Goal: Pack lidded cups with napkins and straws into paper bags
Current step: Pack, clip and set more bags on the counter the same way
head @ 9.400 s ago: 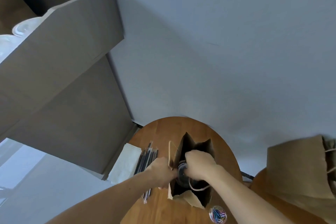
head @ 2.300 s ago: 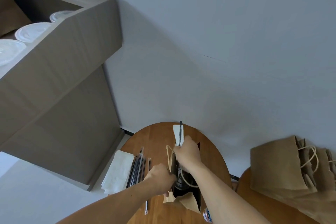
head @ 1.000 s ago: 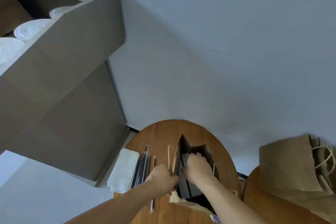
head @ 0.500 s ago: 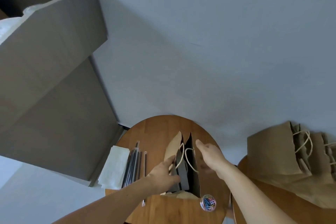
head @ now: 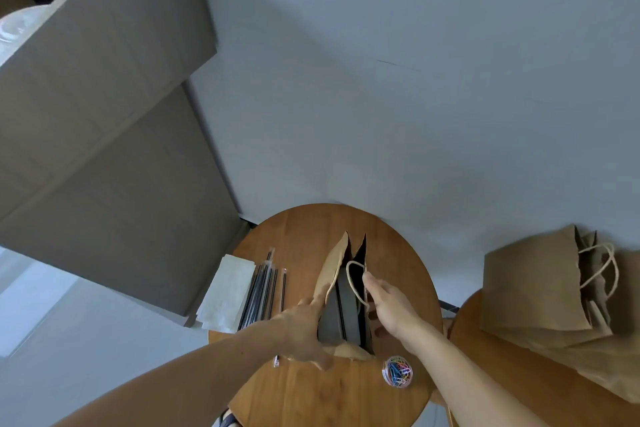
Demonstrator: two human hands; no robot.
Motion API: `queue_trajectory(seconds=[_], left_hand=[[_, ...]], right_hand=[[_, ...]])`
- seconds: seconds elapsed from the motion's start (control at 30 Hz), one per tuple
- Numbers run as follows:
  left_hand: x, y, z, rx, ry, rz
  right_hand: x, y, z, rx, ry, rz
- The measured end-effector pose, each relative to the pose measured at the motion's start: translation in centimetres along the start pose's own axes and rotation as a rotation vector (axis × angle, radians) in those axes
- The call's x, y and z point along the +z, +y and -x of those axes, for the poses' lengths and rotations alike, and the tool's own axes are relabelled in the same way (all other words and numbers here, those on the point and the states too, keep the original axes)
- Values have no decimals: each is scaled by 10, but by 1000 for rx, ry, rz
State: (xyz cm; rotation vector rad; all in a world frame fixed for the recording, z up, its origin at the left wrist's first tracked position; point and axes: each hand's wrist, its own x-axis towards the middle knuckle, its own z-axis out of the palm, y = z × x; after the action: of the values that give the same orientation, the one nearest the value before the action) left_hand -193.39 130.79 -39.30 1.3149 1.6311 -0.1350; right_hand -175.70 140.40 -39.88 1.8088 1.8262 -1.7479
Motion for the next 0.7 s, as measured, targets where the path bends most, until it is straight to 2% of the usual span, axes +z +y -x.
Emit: queue_trajectory(seconds=[0.1,0.17,0.37,0.57,0.7], left_hand=[[0,10,0,-59,54,-288],[-4,19,-2,-44,126,-348],[-34,26,-14,-51,238,-65],[-34,25,-27,-49,161,116],[-29,26,-26,-18,153,365]], right_hand=[[4,6,0,-12,-42,-27],[6,5,0,-66,-54,-38],[4,31,2,-316,81,-191],[28,57,-4,-257,21,100],[42,52,-3,-364,-20,253]])
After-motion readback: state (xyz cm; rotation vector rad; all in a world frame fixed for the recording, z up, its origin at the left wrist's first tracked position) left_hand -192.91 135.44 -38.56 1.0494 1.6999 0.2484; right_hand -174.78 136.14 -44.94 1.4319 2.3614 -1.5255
